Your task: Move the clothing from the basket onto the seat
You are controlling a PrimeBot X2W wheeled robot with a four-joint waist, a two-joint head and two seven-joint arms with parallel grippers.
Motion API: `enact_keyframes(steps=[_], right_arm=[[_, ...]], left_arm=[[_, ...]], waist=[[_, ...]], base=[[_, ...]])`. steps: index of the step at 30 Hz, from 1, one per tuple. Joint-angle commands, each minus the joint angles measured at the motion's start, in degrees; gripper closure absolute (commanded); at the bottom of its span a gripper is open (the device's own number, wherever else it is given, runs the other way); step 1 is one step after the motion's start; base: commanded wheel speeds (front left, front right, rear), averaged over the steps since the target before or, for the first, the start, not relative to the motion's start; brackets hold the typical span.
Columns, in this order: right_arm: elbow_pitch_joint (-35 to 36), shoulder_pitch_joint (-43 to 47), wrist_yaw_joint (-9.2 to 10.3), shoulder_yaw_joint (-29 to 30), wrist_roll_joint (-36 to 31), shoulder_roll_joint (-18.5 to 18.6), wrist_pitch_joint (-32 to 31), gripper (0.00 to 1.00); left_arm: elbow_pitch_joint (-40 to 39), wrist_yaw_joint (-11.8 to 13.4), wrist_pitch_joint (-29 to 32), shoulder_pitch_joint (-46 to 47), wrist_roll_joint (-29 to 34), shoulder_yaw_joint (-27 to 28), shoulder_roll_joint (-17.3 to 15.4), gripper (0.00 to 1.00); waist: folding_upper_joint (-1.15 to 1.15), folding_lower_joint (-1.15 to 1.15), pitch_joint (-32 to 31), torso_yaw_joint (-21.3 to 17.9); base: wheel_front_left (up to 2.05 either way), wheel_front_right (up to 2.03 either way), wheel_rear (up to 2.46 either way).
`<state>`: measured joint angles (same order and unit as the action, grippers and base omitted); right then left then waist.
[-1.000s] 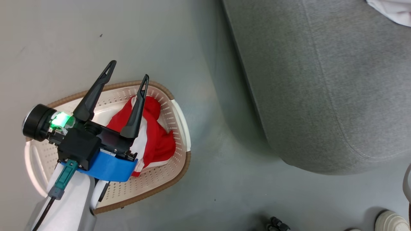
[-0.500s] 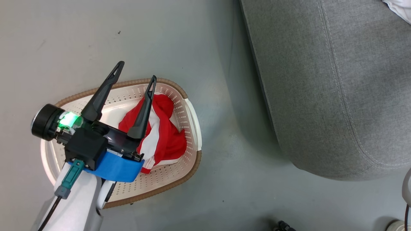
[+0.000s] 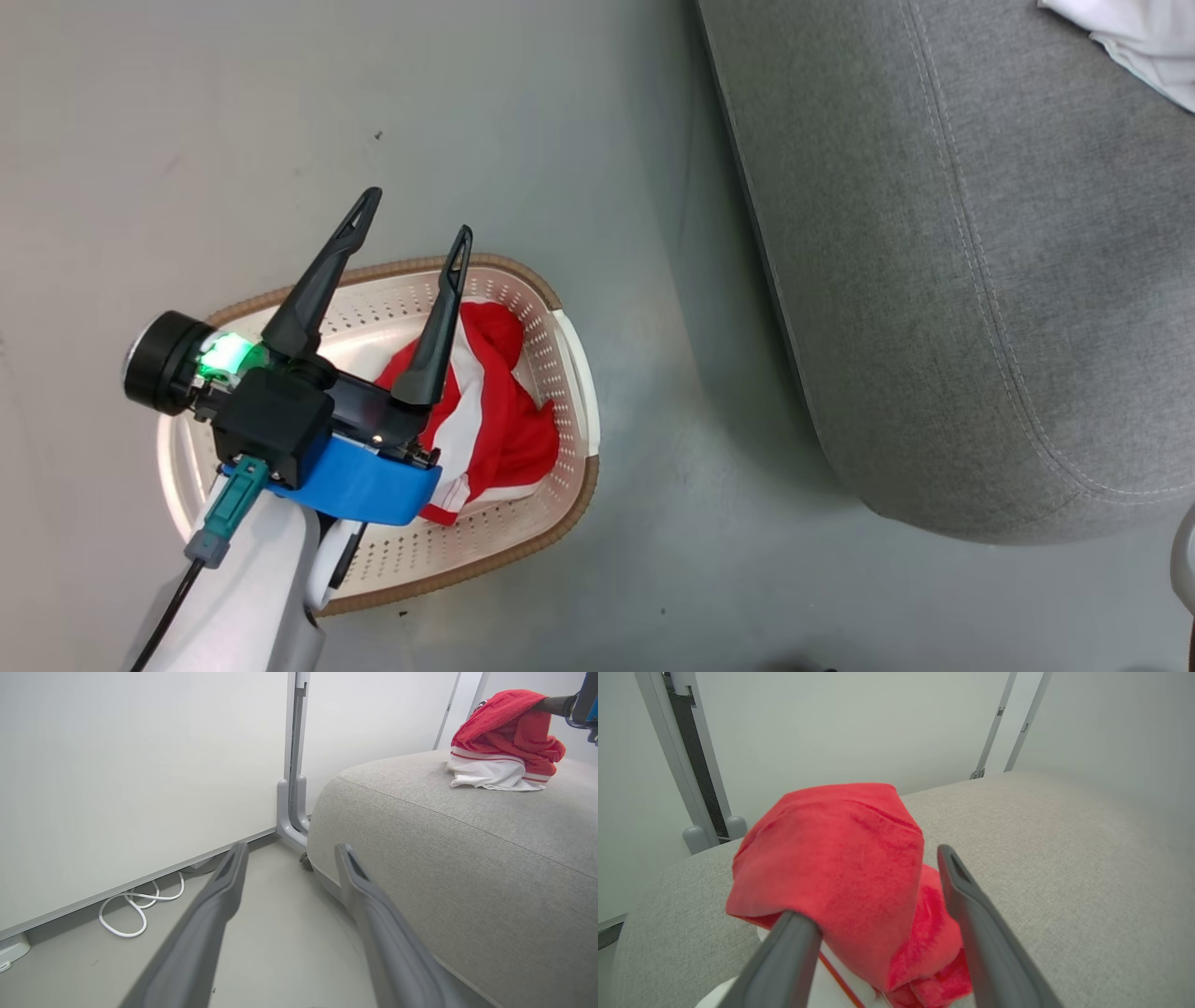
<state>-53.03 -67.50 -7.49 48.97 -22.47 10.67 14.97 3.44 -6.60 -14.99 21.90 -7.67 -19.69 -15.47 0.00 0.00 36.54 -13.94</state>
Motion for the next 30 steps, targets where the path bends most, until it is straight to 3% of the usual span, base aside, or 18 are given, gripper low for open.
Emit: enact_keyframes(steps=[1, 12, 19, 30], right_arm=[[-0.43, 1.22, -0.01, -0.42, -0.6, 0.47, 0.26, 0.0], [1.14, 6.44, -0.01, -4.66, 1.35, -1.58, 0.29, 0.0], [5.06, 13.52, -0.02, -13.55, 4.23, -4.12, 0.27, 0.0], [15.71, 31.08, -0.02, -26.63, 14.63, -6.45, 0.26, 0.0]], left_arm=[[0.31, 0.24, -0.27, 0.3, -0.34, -0.11, 0.27, 0.0], [2.93, 0.25, -0.27, -2.05, -1.49, 1.36, 3.29, 0.0], [5.89, -0.09, -0.27, -4.53, -2.31, 2.51, 5.24, 0.0], [9.57, 0.28, -0.23, -11.15, -3.33, 6.7, 8.27, 0.0]], waist=[[0.0, 0.0, -0.98, 0.36], [0.0, 0.0, -7.65, 1.44], [0.0, 0.0, -13.4, 1.73], [0.0, 0.0, -24.0, 4.58]], base=[[0.0, 0.0, 0.0], [0.0, 0.0, 0.0], [0.0, 0.0, 0.0], [0.0, 0.0, 0.0]])
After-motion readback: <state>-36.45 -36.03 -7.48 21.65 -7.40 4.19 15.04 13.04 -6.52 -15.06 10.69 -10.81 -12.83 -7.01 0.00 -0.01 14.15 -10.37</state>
